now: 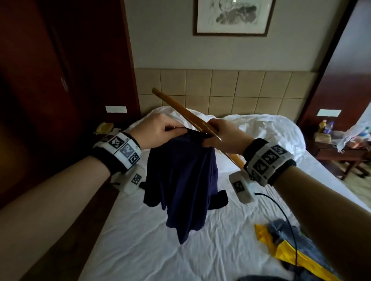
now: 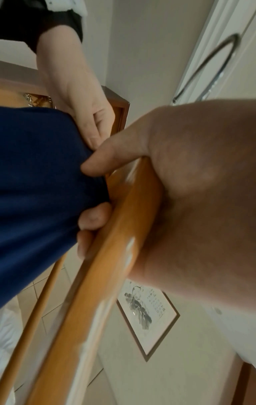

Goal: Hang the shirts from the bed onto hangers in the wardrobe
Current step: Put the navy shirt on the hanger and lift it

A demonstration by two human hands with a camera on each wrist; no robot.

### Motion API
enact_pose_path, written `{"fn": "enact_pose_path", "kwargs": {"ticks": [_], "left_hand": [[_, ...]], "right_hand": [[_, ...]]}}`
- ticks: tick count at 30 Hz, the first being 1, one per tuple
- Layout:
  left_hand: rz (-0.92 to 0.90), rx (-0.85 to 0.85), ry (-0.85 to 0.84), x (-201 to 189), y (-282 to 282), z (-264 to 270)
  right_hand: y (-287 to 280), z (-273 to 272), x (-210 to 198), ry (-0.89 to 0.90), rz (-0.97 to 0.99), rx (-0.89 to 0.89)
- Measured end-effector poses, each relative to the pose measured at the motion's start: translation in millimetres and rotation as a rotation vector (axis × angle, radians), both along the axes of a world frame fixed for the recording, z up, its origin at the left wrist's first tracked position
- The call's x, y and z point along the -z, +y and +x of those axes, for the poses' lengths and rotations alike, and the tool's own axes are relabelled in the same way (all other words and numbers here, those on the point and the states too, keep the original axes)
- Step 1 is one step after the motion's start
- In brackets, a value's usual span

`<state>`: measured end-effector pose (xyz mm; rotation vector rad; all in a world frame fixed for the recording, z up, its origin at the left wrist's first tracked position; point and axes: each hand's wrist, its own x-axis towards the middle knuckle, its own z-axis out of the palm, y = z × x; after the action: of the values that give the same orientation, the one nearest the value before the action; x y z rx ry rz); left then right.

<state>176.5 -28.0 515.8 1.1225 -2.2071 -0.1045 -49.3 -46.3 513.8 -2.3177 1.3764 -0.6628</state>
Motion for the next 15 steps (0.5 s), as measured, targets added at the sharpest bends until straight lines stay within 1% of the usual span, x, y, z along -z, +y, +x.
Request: {"fn": "enact_pose_path", "kwargs": {"ticks": [2,3,5,8,10,11,12,13,14,15], "left_hand": [[0.015,-0.014,0.005,-8,1,1],[0.046,-0.022,0.046,-11,2,1],[0.151,-0.025,0.202,-15,4,3],[0.358,0.01,0.469,-17,12,6],[0.495,0.047,0.585,-12,18,5],[0.557,0.073,0.617,-7,21,5],[0.609,0.095,0.617,-3,23,5],[0.639,0.103,0.573,0,23,8],[0.648,0.1,0.482,3,24,10],[0.646,0.088,0.356,5,24,14]], "right_hand": [[0,-2,-1,0.008,0.024,0.012],[0,-3,0,0.021,0.044,0.018],[2,-6,1,0.009,0.121,0.026],[10,-12,3,-0.13,0.233,0.046],[14,-12,3,-0.233,0.273,0.067],[14,-11,3,-0.272,0.273,0.073],[14,-10,2,-0.295,0.264,0.075],[14,-9,2,-0.309,0.249,0.077],[14,-9,2,-0.313,0.233,0.078],[14,-10,2,-0.316,0.224,0.081]]}}
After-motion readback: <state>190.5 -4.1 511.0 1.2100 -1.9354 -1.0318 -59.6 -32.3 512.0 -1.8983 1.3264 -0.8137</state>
